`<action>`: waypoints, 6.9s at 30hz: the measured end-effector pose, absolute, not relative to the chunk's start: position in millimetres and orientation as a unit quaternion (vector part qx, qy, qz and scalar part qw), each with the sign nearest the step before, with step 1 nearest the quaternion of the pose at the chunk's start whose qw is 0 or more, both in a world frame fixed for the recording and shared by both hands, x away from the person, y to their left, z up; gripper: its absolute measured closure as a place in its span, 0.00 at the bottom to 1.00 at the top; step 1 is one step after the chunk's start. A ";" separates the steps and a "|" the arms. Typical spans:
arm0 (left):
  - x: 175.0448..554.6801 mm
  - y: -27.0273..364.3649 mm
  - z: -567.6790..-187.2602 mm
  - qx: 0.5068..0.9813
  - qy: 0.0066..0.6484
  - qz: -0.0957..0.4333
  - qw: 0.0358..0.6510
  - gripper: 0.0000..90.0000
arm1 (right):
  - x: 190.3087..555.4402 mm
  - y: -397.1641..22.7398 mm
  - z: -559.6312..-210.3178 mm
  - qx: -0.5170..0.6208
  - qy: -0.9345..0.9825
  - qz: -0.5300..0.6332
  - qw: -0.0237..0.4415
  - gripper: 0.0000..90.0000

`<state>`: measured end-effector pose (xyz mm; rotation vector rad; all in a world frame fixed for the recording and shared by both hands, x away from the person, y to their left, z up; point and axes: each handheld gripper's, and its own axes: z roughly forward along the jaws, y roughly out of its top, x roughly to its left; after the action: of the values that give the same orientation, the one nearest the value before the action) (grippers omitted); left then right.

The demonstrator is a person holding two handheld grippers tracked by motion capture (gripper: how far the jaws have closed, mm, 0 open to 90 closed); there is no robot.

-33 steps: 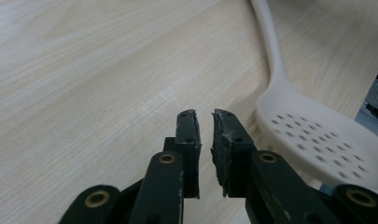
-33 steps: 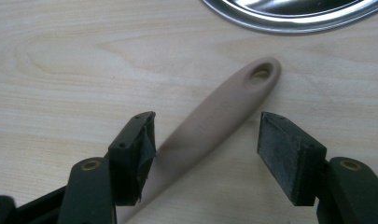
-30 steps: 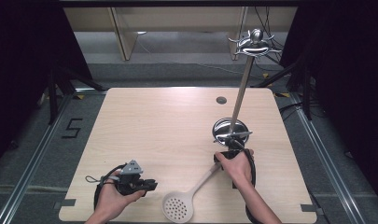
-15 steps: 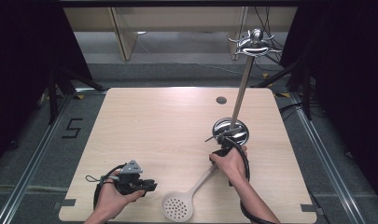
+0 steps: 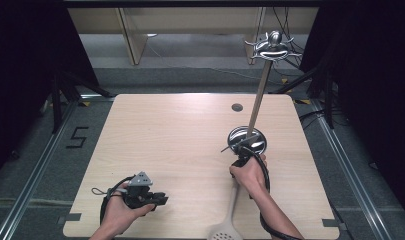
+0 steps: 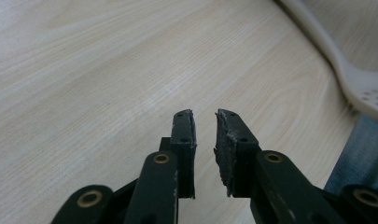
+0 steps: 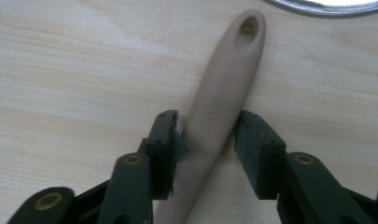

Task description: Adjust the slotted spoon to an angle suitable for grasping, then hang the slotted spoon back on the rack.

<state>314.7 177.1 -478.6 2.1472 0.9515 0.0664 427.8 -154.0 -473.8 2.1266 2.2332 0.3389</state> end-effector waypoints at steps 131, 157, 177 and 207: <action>303.4 183.0 -469.4 0.819 0.357 0.074 0.443 0.80 | 310.3 -267.0 -292.8 0.372 0.569 0.599 0.424 0.77; 305.9 176.8 -464.2 0.832 0.325 0.084 0.442 0.80 | 323.1 -224.4 -270.7 0.391 0.533 0.568 0.491 0.77; 305.6 178.1 -463.9 0.829 0.335 0.074 0.441 0.80 | 346.9 -212.5 -271.4 0.401 0.531 0.556 0.498 0.77; 306.6 176.4 -465.3 0.828 0.329 0.085 0.446 0.80 | 367.9 -209.5 -279.8 0.434 0.544 0.540 0.474 0.77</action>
<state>306.6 176.4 -465.3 2.0502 0.8152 0.2096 367.9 -209.5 -279.8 1.0607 1.3310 1.3214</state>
